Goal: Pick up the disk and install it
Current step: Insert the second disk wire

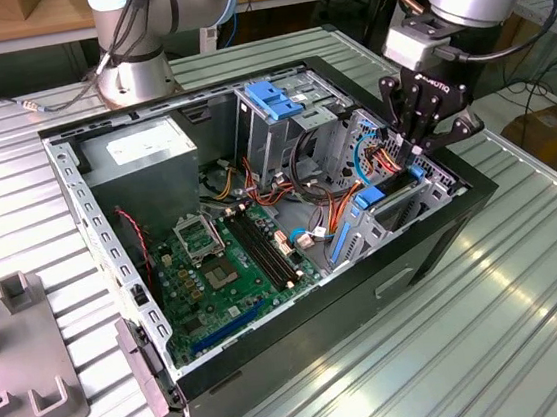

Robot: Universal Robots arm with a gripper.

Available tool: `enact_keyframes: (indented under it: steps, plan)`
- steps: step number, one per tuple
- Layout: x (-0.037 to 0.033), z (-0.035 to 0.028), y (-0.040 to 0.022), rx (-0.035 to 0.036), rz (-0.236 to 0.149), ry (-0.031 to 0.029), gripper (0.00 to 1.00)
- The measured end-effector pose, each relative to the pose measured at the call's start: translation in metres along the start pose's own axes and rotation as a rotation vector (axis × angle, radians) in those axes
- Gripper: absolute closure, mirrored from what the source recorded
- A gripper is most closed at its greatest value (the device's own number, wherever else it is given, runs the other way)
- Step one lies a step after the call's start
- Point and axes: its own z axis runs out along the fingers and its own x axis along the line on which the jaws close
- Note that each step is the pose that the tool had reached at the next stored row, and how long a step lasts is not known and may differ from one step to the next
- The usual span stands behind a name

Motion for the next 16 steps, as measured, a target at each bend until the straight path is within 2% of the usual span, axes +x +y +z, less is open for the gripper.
enact_keyframes:
  steps: [4, 5, 9, 14, 16]
  plan:
    - [0.0010, -0.0140, 0.0001, 0.0000, 0.000, 0.0000, 0.89]
    - [0.0011, -0.0157, 0.0001, 0.0000, 0.000, 0.0001, 0.89]
    - [0.0014, -0.0203, 0.0001, -0.0001, 0.000, 0.0039, 0.89]
    - [0.0014, -0.0215, 0.0018, -0.0001, 0.000, 0.0041, 0.89]
    - [0.0015, -0.0247, 0.0019, -0.0001, 0.000, 0.0041, 0.89]
